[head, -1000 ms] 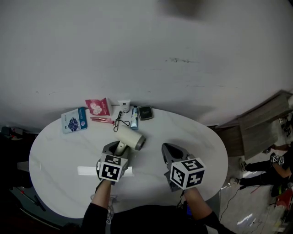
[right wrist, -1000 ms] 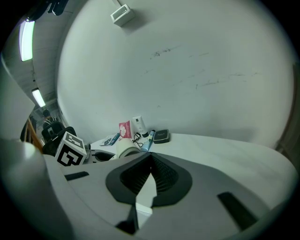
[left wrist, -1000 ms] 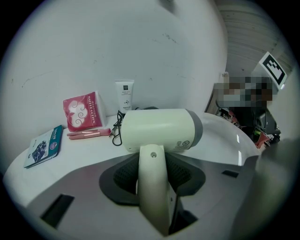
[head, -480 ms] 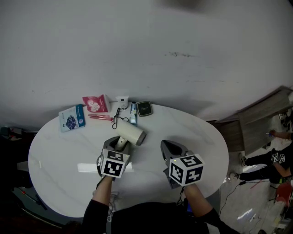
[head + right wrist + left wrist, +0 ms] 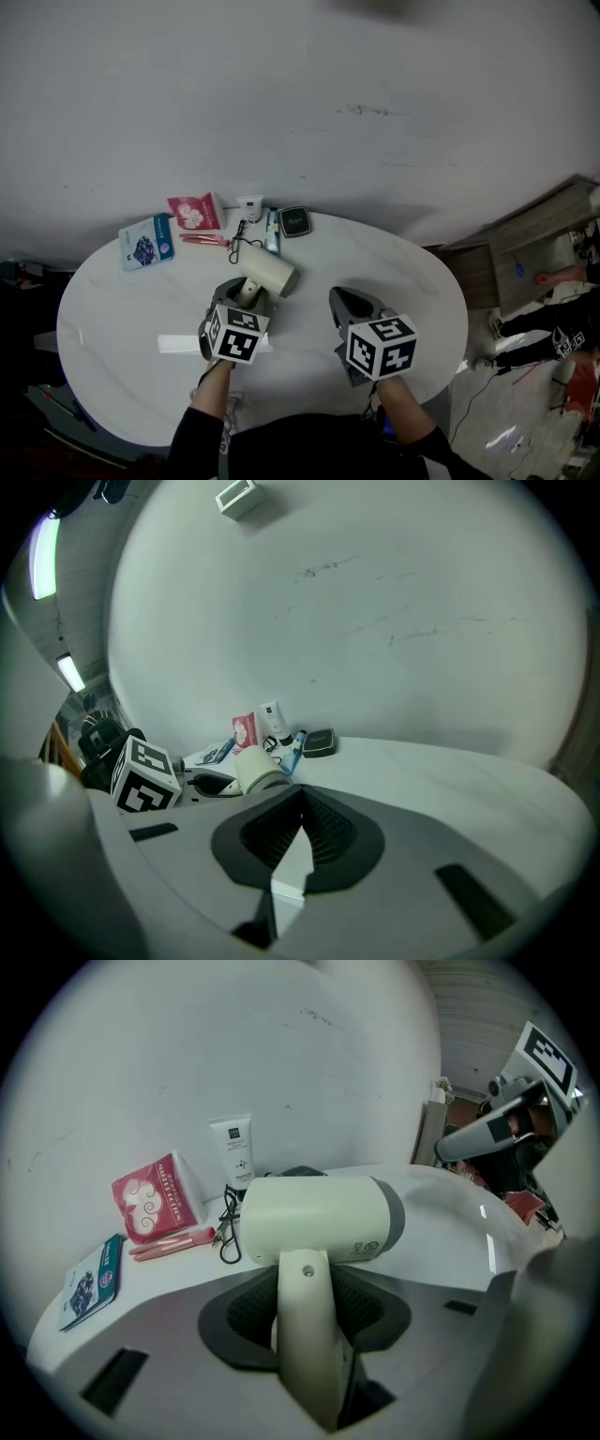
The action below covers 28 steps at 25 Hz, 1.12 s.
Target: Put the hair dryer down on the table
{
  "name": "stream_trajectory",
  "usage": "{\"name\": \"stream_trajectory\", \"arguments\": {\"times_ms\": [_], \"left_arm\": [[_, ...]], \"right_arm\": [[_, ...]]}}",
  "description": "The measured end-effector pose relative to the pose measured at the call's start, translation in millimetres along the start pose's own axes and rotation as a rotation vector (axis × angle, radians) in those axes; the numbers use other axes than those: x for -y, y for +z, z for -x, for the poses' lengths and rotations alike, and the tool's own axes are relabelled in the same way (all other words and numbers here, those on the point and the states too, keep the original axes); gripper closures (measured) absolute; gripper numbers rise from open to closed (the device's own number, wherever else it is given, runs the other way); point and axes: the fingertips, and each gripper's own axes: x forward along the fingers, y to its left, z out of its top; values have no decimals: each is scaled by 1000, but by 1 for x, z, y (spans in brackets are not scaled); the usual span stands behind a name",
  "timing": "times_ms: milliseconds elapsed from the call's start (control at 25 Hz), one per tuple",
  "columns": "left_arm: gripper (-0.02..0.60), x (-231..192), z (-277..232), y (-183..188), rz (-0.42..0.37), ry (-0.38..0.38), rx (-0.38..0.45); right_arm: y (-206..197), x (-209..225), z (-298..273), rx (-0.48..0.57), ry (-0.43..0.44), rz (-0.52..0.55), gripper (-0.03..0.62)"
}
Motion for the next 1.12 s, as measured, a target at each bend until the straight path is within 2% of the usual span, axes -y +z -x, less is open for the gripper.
{"name": "stream_trajectory", "arguments": {"times_ms": [280,680,920,1120], "left_arm": [[411,1,-3,-2,2,-22,-8],[378,0,0,1,130,-92,20],[369,3,16,8,217,-145,81],[368,-5,36,19,257,-142,146]], "right_arm": [[2,-2,1,3,-3,1,589],[2,-9,4,-2,1,14,589],[2,-13,7,-2,3,28,589],[0,-19,10,-1,7,38,589]]}}
